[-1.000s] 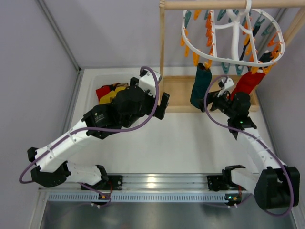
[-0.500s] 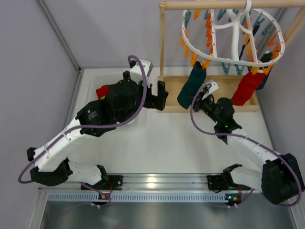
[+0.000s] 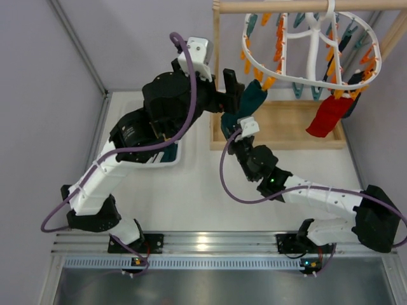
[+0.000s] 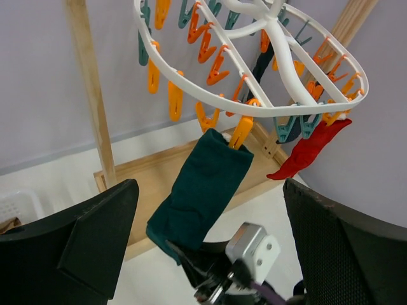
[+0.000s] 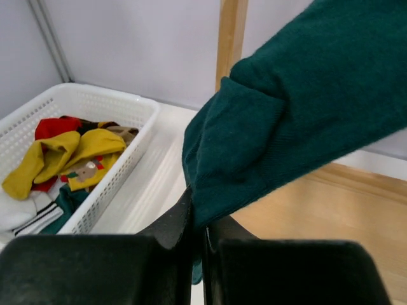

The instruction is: Remove the socks clipped to the hanger

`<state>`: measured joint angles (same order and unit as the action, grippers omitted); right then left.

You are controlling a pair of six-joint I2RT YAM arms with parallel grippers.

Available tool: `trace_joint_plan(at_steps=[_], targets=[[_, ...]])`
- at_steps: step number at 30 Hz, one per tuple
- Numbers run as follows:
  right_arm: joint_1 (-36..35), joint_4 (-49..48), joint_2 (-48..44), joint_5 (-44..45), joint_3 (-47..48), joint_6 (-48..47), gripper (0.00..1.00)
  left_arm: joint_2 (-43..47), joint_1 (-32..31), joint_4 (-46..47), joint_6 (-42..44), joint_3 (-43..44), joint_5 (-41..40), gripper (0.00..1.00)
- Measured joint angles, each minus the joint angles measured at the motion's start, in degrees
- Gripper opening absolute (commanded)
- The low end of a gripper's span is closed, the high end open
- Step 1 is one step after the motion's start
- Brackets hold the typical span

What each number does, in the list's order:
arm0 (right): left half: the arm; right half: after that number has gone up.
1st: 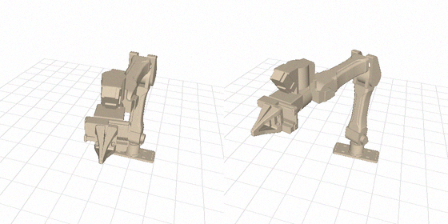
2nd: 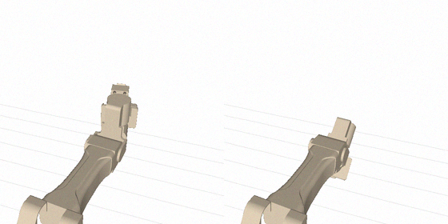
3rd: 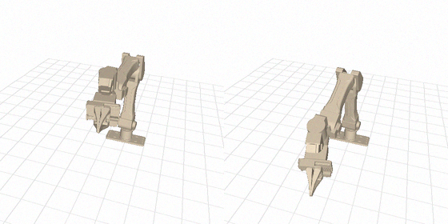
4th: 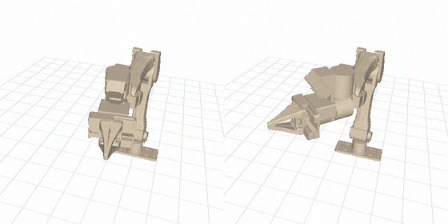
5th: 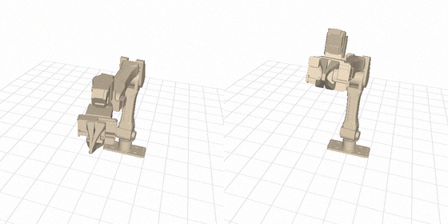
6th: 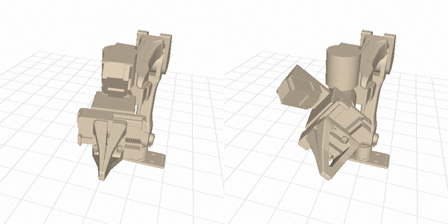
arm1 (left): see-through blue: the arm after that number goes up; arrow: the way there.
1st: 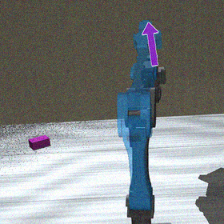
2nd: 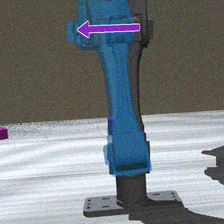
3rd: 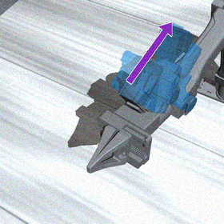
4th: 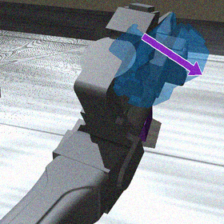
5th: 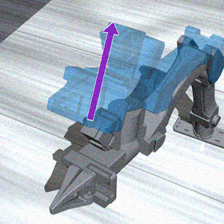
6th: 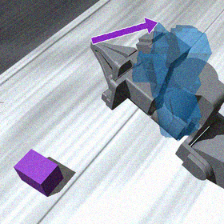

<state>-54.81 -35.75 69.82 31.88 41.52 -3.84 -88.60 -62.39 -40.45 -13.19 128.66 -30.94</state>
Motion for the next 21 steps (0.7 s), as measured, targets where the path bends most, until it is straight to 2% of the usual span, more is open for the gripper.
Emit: trace_joint_plan(at_steps=[1, 9, 20, 21], targets=[[-1.55, 0.02, 2.25, 4.09, 2.69, -1.57, 0.00, -1.49, 0.00, 0.11, 0.76, 1.49, 0.02, 0.99], [-8.87, 0.52, 13.00, 17.84, 13.14, -9.33, 0.00, -13.31, 0.00, -0.04, 7.65, 10.78, -0.50, 0.99], [-9.20, 3.80, 18.03, 22.60, 19.43, -13.81, 0.00, -24.30, 0.00, 0.68, 19.30, 17.33, -4.24, 0.98], [-9.20, 4.02, 18.34, 22.64, 19.89, -14.23, 0.00, -25.00, 0.00, 1.14, 20.39, 17.44, -4.72, 0.96]])
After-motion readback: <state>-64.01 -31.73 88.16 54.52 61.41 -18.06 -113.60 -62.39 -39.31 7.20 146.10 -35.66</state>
